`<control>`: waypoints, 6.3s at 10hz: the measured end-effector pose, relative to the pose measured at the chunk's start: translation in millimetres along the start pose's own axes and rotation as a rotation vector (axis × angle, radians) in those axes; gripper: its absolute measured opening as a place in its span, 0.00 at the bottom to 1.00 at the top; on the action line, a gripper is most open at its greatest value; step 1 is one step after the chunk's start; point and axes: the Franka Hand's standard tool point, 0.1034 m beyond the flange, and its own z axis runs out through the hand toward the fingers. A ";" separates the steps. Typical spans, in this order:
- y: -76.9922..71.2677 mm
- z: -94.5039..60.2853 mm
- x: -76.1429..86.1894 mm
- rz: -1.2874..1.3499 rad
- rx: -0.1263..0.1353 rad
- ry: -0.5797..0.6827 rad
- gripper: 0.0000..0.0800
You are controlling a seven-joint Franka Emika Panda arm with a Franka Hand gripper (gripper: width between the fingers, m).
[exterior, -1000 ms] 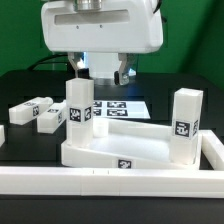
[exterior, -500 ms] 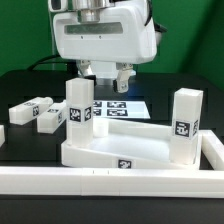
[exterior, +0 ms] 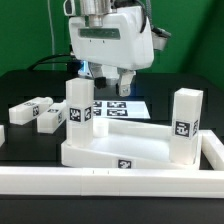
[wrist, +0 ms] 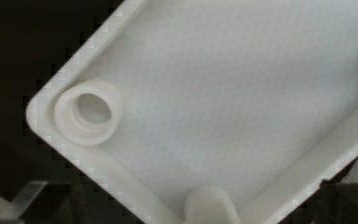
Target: Assemble desk
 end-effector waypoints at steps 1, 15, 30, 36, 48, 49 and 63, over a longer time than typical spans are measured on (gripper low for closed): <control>-0.3 0.6 -0.5 0.054 0.001 -0.002 0.81; 12.0 83.5 -52.3 0.871 -0.099 -0.022 0.81; 12.9 84.9 -55.3 0.812 -0.107 -0.028 0.09; 28.0 79.5 -26.3 0.602 -0.101 -0.017 0.08; 56.1 76.9 4.8 -0.328 -0.112 -0.084 0.08; 56.4 76.9 5.3 -0.368 -0.110 -0.086 0.08; 28.3 79.5 -5.6 -1.271 -0.137 -0.103 0.08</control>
Offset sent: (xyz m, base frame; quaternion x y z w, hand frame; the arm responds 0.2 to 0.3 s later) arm 0.0000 0.0000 0.0000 0.0000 0.0000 0.1938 0.9810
